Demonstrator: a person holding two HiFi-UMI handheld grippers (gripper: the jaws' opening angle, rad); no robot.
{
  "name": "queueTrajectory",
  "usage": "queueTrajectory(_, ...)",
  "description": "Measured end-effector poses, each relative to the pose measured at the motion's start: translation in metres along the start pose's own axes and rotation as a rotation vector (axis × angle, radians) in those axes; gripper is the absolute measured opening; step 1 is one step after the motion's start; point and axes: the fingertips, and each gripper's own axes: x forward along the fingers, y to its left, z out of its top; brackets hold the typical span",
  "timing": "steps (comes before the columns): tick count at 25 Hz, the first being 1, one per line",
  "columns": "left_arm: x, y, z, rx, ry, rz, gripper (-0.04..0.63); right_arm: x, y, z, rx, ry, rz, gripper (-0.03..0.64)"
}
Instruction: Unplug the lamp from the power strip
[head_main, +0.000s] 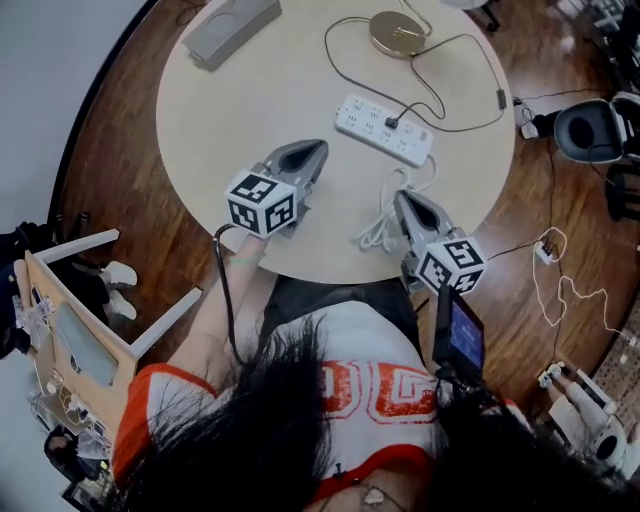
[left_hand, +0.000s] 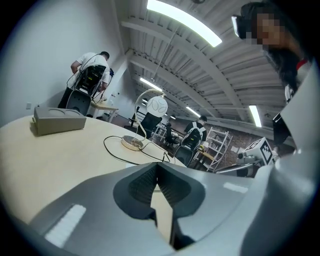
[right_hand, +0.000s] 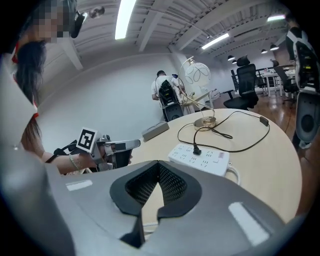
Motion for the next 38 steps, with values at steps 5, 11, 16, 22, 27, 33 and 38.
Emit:
queueTrajectory(5,0.045,0.006,0.012,0.068,0.074,-0.004,0.000,0.015,-0.022,0.015,0.001,0.025,0.008,0.002)
queueTrajectory(11,0.110,0.009,-0.014,0.091,0.265,0.003,0.000,0.048,-0.063,0.026,-0.195,0.137,-0.040,0.002)
queueTrajectory(16,0.141,0.014,-0.036,0.090,0.426,0.015,0.000,0.078,-0.083,0.024,-0.390,0.254,-0.050,0.048)
queueTrajectory(22,0.148,0.023,-0.057,0.127,0.556,0.066,0.000,0.110,-0.088,0.017,-0.595,0.362,-0.004,0.077)
queueTrajectory(27,0.151,0.019,-0.057,0.095,0.565,0.071,0.000,0.134,-0.090,0.015,-0.749,0.429,0.021,0.104)
queueTrajectory(33,0.147,0.025,-0.058,0.031,0.536,0.076,0.000,0.144,-0.086,0.012,-0.773,0.416,0.083,0.055)
queueTrajectory(38,0.150,0.025,-0.060,0.054,0.537,0.078,0.000,0.141,-0.088,0.012,-0.710,0.288,0.099,0.052)
